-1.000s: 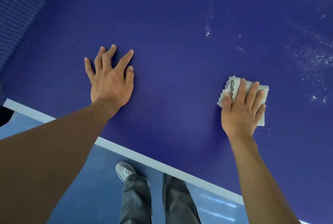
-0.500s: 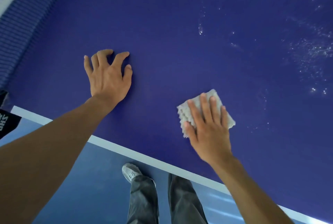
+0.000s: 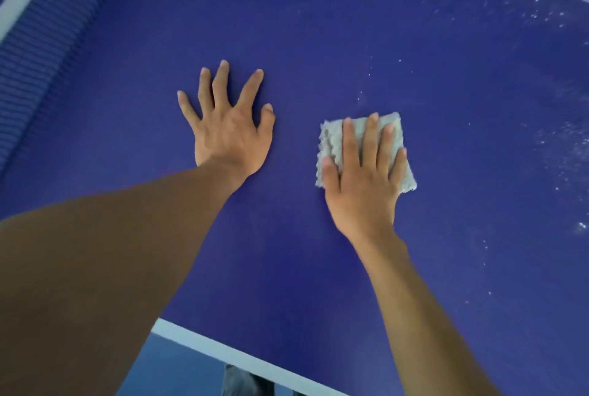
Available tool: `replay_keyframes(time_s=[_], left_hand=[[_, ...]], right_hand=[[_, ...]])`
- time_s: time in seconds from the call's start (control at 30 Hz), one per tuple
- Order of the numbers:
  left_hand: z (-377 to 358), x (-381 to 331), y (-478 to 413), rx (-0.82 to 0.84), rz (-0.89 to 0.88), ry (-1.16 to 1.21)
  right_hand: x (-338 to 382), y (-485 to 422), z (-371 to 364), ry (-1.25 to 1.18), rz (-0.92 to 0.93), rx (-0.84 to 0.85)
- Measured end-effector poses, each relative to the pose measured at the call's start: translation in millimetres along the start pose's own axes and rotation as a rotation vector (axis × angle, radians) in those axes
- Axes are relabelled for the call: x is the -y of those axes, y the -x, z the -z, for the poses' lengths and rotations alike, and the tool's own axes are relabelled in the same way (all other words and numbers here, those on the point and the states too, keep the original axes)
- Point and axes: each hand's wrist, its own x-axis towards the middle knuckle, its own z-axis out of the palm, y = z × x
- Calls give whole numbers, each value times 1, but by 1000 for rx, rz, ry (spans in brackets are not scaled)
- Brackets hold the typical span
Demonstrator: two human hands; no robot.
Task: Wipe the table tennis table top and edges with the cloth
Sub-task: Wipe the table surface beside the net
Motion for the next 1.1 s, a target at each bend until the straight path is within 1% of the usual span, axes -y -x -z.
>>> replay_keyframes(time_s=[0.1, 0.17, 0.23, 0.33, 0.4, 0.43, 0.47, 0.5, 0.6, 0.63, 0.67, 0.73, 0.8, 0.9, 0.97, 1.0, 1.03, 1.07, 1.1], left_hand=[[2, 0, 2, 17, -10, -6], [3, 1, 2, 20, -5, -5], [2, 0, 1, 20, -11, -9], [1, -1, -2, 11, -13, -13], [1, 0, -2, 7, -11, -16], [1, 0, -3, 9, -12, -16], [1, 0, -3, 13, -14, -18], [1, 0, -2, 16, -14, -19], [1, 1, -2, 26, -8, -24], [1, 1, -2, 26, -8, -23], [1, 0, -2, 24, -8, -21], [1, 0, -3, 22, -8, -24], [2, 0, -3, 24, -12, -25], [3, -1, -2, 28, -16, -29], [2, 0, -2, 25, -17, -35], [2, 1, -2, 20, -17, -36], [1, 1, -1, 17, -16, -37], [1, 1, -1, 16, -14, -39], [1, 1, -2, 18, -12, -40]], right_hand=[[-4, 45, -2, 18, 106, 24], [-18, 43, 2, 29, 72, 53], [-29, 13, 12, 13, -66, 45], [-31, -63, 25, -75, -322, 23], [-18, -119, 31, -140, -414, 26], [-6, -141, 33, -156, -401, 46], [9, -155, 32, -149, -340, 73], [26, -160, 30, -131, -232, 96], [54, -125, 18, -44, 160, 81], [49, -105, 15, -11, 236, 78], [37, -88, 14, 4, 264, 87], [0, -70, 16, -4, 205, 103], [-39, -78, 27, 14, 69, 84], [-73, -133, 43, -13, -208, 69], [-70, -187, 51, -68, -370, 41], [-61, -212, 52, -85, -421, 33], [-47, -233, 53, -94, -437, 32], [-31, -248, 51, -92, -404, 33], [-13, -256, 48, -81, -329, 40]])
